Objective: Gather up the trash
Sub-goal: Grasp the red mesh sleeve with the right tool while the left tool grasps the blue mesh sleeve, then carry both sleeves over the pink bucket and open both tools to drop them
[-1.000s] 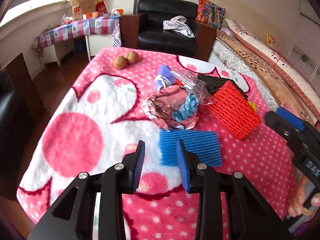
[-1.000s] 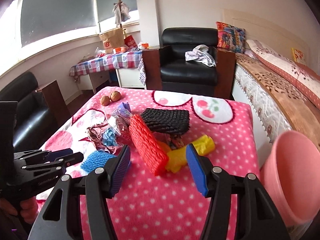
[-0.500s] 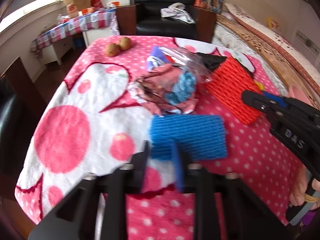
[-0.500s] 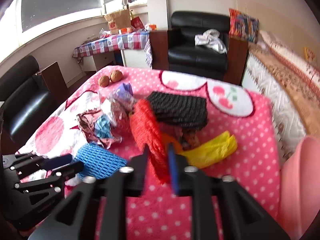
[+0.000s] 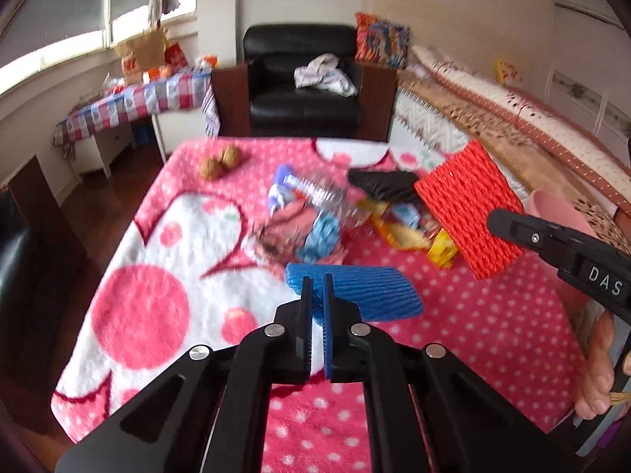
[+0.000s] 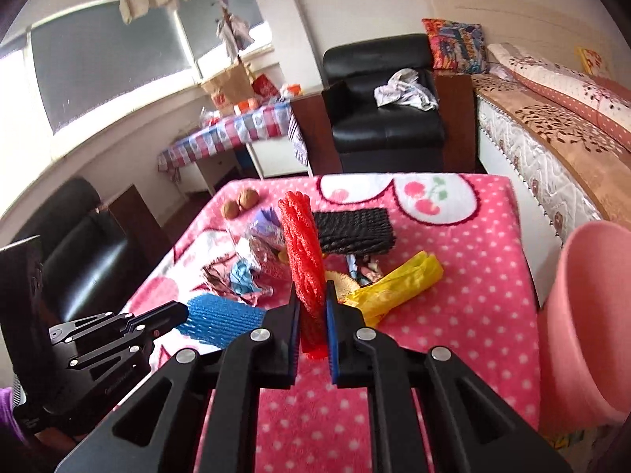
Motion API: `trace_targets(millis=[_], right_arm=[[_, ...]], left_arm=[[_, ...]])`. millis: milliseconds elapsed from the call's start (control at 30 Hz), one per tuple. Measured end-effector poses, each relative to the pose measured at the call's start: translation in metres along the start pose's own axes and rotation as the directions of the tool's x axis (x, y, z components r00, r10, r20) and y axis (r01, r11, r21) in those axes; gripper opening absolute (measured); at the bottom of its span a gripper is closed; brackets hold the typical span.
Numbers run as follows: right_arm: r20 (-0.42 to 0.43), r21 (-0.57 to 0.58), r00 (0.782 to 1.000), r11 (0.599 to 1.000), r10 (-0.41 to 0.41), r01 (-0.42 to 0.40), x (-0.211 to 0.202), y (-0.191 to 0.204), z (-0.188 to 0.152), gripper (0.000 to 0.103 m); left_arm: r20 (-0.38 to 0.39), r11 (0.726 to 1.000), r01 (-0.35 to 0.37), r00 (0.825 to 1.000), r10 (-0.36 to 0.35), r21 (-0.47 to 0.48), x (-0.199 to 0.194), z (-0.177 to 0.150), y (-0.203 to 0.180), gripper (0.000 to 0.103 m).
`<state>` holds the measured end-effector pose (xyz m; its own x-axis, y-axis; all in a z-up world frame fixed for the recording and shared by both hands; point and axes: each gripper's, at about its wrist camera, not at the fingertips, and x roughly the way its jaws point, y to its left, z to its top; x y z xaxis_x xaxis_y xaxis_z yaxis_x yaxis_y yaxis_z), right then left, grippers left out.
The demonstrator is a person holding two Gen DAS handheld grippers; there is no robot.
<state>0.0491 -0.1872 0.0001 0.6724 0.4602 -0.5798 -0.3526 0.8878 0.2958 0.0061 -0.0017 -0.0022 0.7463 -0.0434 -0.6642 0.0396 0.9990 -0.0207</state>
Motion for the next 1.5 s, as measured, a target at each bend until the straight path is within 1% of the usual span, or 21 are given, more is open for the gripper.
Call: trace_targets(millis=[167,367,500,667,867,967,1200,1500], right_arm=[[0.052,0.045,0.998,0.999,-0.028,0.025,-0.031,-0.013,0.001,0.010],[0.103,0.097,0.989,0.991,-0.104,0.094,-0.066,-0.037,-0.003,0.010],[0.121,0.142,0.980,0.980,-0.160,0.142,-0.087,-0.059,-0.007,0.010],[0.133,0.191,0.963,0.960,-0.233,0.206,-0.107,-0.088,-0.014,0.010],[0.139,0.249,0.943,0.932,-0.302,0.262,-0.126,-0.120,-0.022,0.010],[0.138,0.278,0.933,0.917,-0.332,0.285,-0.134,-0.137,-0.026,0.010],[0.124,0.330,0.912,0.883,-0.391,0.333,-0.140,-0.169,-0.033,0.010],[0.087,0.379,0.895,0.845,-0.437,0.376,-0.136,-0.206,-0.043,0.011]], left_arm=[[0.066,0.999,0.012,0.998,-0.015,0.041,-0.014,0.012,-0.016,0.004],[0.116,0.993,0.056,0.991,-0.068,0.101,-0.023,0.026,-0.044,0.004],[0.152,0.985,0.090,0.982,-0.113,0.149,-0.026,0.036,-0.071,0.004],[0.176,0.969,0.138,0.969,-0.175,0.206,-0.027,0.044,-0.104,0.004],[0.175,0.947,0.184,0.956,-0.234,0.262,-0.021,0.050,-0.143,0.004],[0.173,0.932,0.208,0.948,-0.266,0.295,-0.016,0.052,-0.165,0.004],[0.161,0.898,0.251,0.932,-0.325,0.361,-0.008,0.049,-0.210,0.004],[0.112,0.859,0.279,0.928,-0.357,0.429,0.016,0.037,-0.254,0.004]])
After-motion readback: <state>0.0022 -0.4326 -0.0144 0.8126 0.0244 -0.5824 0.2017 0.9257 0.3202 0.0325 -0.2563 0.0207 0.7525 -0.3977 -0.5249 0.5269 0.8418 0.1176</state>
